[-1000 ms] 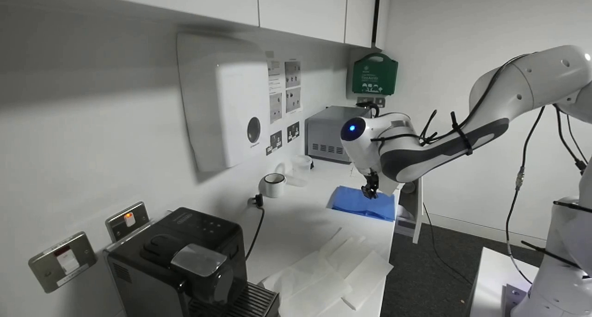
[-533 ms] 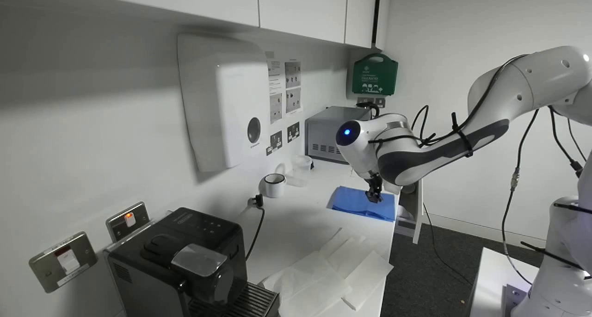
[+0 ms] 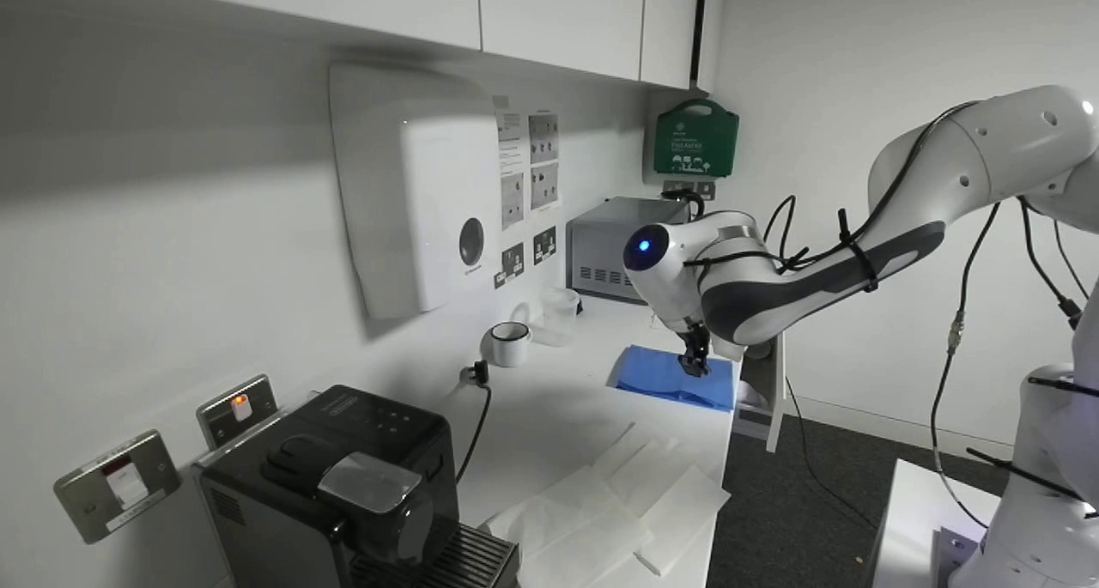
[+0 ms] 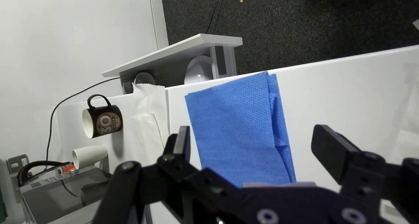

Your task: Unfold the blue cloth

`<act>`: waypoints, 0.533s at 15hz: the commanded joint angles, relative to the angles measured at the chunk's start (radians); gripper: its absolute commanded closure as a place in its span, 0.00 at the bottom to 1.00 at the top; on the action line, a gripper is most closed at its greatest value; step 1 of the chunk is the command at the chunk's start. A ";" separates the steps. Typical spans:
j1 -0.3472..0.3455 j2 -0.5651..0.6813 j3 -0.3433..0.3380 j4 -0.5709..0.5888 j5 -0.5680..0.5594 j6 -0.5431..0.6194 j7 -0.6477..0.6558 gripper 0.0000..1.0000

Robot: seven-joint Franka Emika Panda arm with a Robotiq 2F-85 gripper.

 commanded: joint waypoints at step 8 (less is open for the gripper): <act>0.029 0.057 0.005 0.037 -0.038 -0.050 0.066 0.00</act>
